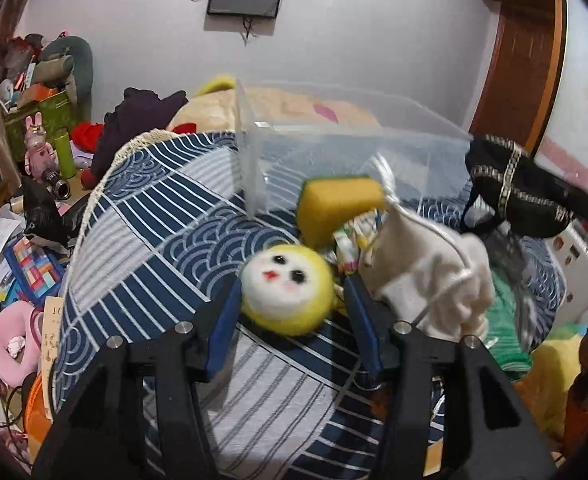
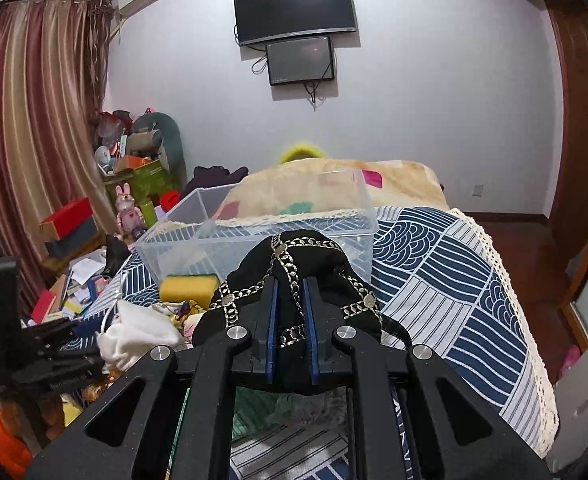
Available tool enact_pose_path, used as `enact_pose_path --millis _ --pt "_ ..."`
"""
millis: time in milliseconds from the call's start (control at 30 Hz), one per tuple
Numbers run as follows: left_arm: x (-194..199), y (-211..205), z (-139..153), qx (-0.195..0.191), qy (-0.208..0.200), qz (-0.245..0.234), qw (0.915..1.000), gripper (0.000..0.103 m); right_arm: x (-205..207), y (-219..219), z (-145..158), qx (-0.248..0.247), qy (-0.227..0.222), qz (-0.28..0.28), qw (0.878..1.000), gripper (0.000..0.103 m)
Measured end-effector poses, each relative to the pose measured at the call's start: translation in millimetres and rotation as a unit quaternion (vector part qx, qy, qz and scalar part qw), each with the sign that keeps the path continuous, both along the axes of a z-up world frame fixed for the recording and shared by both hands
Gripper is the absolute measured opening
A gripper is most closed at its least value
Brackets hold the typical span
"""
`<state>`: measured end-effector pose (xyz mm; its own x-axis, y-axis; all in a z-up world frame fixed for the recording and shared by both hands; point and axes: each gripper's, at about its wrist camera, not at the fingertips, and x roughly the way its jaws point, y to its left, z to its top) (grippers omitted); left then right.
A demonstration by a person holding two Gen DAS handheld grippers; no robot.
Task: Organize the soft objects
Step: 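Drop plush ball into clear box with left tool while right tool drops black bag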
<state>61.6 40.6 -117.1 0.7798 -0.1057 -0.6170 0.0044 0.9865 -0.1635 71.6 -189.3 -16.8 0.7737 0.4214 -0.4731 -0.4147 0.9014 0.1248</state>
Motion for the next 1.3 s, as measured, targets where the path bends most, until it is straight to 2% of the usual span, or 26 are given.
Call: enact_pose_path --millis 67,100,267,467,567,800,900,1067,1300 --pt "0 -1 -1 0.003 -0.006 0.005 1.0000 0.049 0 0 -1 0.000 0.001 0.000 1.000 0.011" --pt "0 0 -1 0.001 -0.008 0.005 1.0000 0.043 0 0 -1 0.000 0.002 -0.001 1.000 0.011" --pt "-7 9 10 0.004 -0.027 0.018 0.9995 0.043 3 -5 0 0.006 0.002 -0.007 1.000 0.011" --pt "-11 19 39 0.006 -0.067 0.026 0.9974 0.043 6 -12 13 0.017 -0.008 -0.015 1.000 0.011" --pt "-4 24 54 -0.009 -0.080 0.020 0.9965 0.043 8 -14 24 0.018 -0.020 -0.017 1.000 0.011" --pt "25 25 87 -0.017 -0.107 0.008 0.9941 0.043 23 -12 47 0.027 -0.044 -0.020 0.998 0.011" --pt "44 23 93 -0.010 -0.103 -0.001 0.9946 0.043 34 -7 54 0.029 -0.047 -0.015 0.998 0.011" --pt "73 20 90 -0.006 -0.073 -0.017 0.9972 0.043 52 16 53 0.004 -0.046 -0.007 0.999 0.011" --pt "114 19 70 0.001 -0.012 -0.034 0.9993 0.043 82 44 31 -0.039 -0.001 0.012 0.999 0.011"
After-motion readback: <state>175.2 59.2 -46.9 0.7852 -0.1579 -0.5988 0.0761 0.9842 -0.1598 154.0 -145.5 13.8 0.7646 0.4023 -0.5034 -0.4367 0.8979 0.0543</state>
